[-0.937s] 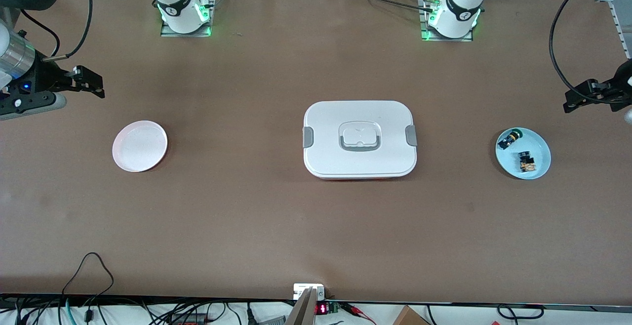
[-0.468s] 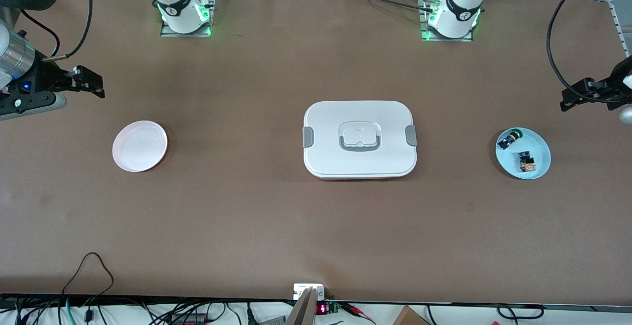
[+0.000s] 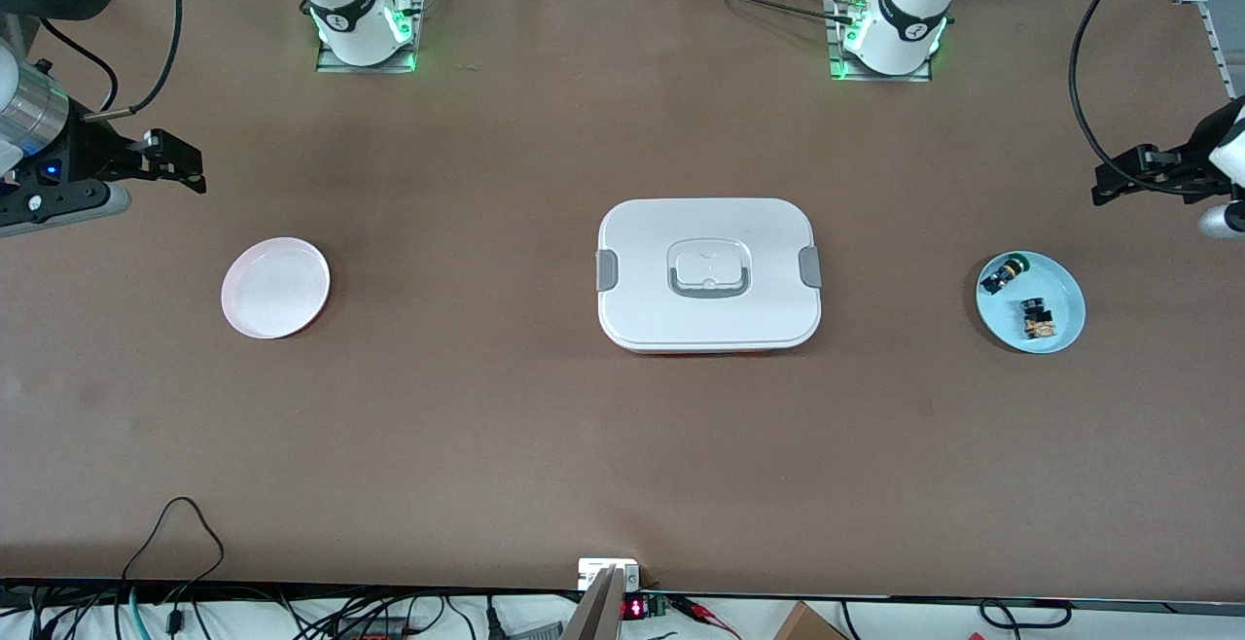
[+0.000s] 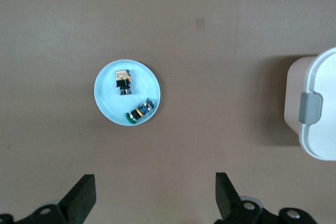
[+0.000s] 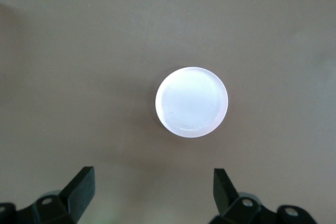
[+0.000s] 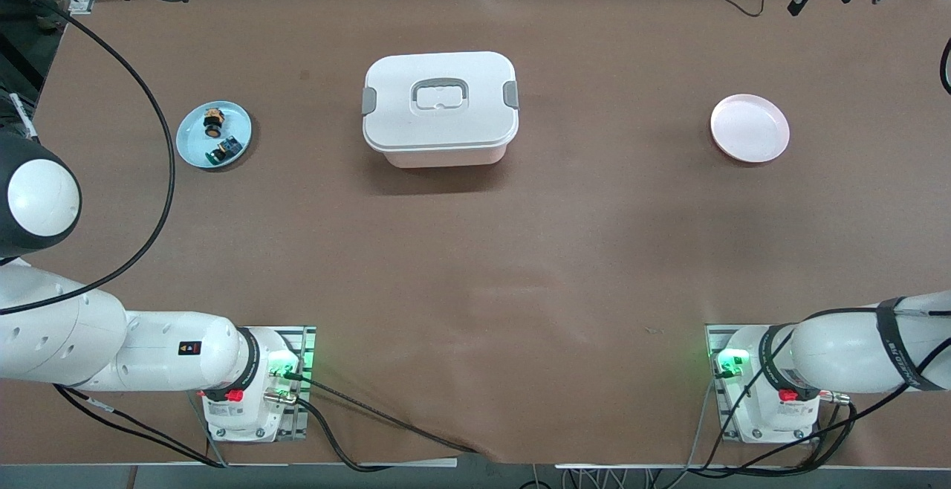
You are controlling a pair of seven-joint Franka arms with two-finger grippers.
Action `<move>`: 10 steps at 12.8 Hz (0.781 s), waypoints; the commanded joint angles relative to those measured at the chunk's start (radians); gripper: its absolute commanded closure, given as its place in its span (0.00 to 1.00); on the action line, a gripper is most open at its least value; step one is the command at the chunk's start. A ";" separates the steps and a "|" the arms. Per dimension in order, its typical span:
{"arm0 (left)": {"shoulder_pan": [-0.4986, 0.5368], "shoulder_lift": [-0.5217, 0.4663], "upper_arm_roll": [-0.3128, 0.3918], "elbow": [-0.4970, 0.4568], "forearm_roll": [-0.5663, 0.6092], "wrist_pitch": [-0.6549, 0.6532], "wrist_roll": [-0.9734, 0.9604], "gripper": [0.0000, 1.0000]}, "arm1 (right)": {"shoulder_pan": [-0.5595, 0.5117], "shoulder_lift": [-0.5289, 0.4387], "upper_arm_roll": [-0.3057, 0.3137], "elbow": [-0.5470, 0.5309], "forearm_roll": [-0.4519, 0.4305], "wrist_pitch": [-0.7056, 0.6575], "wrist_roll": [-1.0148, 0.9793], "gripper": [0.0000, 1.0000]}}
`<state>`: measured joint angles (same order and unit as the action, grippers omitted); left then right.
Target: Transfer orange switch to right arm and place
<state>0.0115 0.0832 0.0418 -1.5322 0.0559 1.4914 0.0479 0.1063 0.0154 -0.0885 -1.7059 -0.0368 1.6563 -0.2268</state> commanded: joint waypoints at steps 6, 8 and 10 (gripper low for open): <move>0.109 0.151 0.012 0.017 0.001 -0.027 0.393 0.00 | 0.000 0.005 0.001 0.023 -0.011 -0.015 0.012 0.00; 0.165 0.167 0.012 -0.052 0.001 0.088 0.570 0.00 | 0.000 0.005 0.001 0.023 -0.009 -0.013 0.012 0.00; 0.189 0.167 0.012 -0.136 0.001 0.197 0.696 0.00 | 0.000 0.005 0.001 0.023 -0.009 -0.013 0.012 0.00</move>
<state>0.1818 0.2646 0.0573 -1.5933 0.0564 1.6079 0.6274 0.1063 0.0154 -0.0885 -1.7021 -0.0368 1.6563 -0.2268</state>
